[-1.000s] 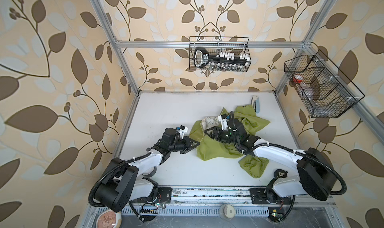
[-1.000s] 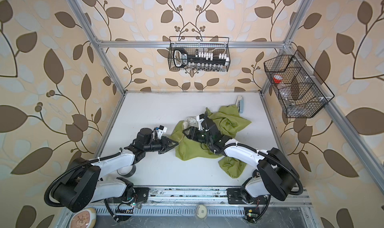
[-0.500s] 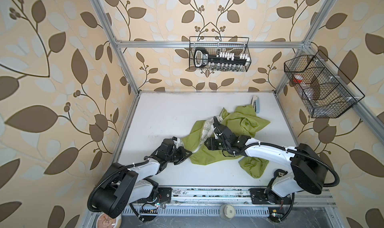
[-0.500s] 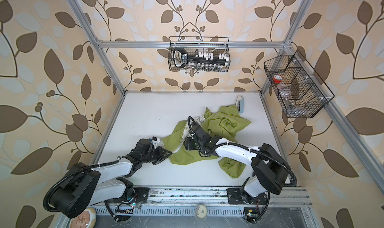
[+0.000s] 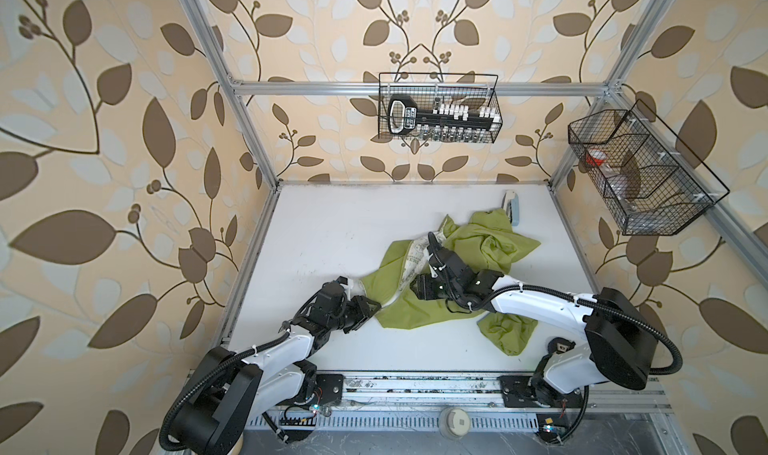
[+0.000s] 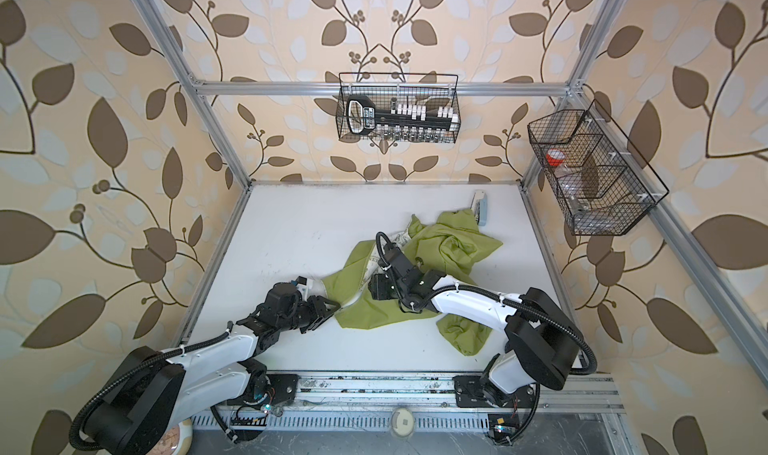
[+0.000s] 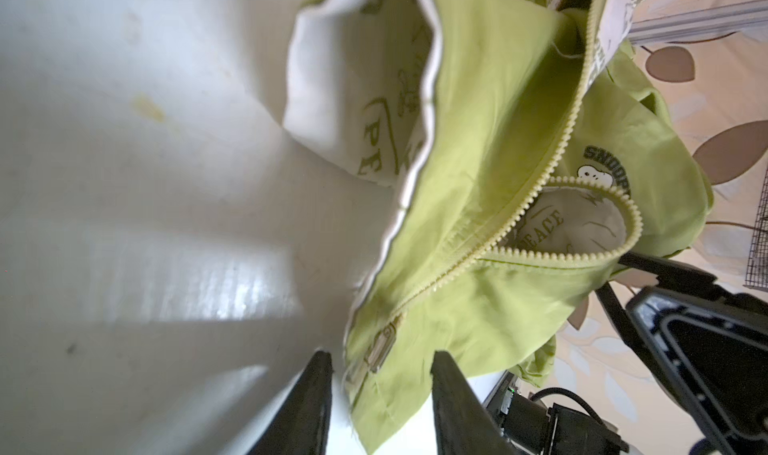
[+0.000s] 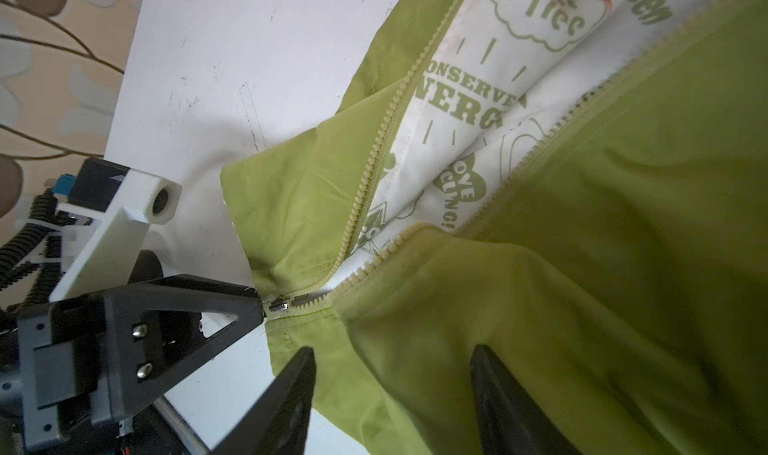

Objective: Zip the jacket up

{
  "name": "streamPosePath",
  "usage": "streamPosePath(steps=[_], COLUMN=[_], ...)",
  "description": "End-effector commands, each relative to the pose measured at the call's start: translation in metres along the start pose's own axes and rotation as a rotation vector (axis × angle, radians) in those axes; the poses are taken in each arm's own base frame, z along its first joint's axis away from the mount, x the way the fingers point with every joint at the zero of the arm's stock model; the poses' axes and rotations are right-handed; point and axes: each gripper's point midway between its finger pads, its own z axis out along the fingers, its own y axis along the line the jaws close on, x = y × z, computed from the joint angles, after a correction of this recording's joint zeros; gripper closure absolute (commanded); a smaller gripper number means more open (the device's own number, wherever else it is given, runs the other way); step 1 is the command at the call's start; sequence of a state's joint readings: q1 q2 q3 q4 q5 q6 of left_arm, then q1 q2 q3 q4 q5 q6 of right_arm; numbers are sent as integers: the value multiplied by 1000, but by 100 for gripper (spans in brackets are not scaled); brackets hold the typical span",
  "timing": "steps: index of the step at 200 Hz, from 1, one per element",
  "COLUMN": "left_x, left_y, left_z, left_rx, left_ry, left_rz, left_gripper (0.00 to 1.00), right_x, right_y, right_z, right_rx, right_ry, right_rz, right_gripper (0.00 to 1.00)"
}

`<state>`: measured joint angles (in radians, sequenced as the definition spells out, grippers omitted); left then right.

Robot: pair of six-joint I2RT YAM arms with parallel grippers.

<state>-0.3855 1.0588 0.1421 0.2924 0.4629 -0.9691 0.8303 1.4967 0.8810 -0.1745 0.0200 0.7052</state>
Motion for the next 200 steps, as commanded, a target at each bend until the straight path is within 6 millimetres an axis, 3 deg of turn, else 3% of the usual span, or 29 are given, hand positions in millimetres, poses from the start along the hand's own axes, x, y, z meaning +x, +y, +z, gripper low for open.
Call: streamPosePath(steps=[1, 54, 79, 200], left_x=[1, 2, 3, -2], left_y=[-2, -18, -22, -23], left_z=[0, 2, 1, 18], left_rx=[24, 130, 157, 183], left_ry=[-1, 11, 8, 28], left_rz=[14, 34, 49, 33], left_gripper=[67, 73, 70, 77], right_x=[1, 2, 3, 0], right_y=[1, 1, 1, 4], right_z=[-3, 0, 1, -1], right_rx=[2, -3, -2, -8], right_ry=[-4, 3, 8, 3], right_rz=[-13, -5, -5, -3], right_gripper=[39, 39, 39, 39])
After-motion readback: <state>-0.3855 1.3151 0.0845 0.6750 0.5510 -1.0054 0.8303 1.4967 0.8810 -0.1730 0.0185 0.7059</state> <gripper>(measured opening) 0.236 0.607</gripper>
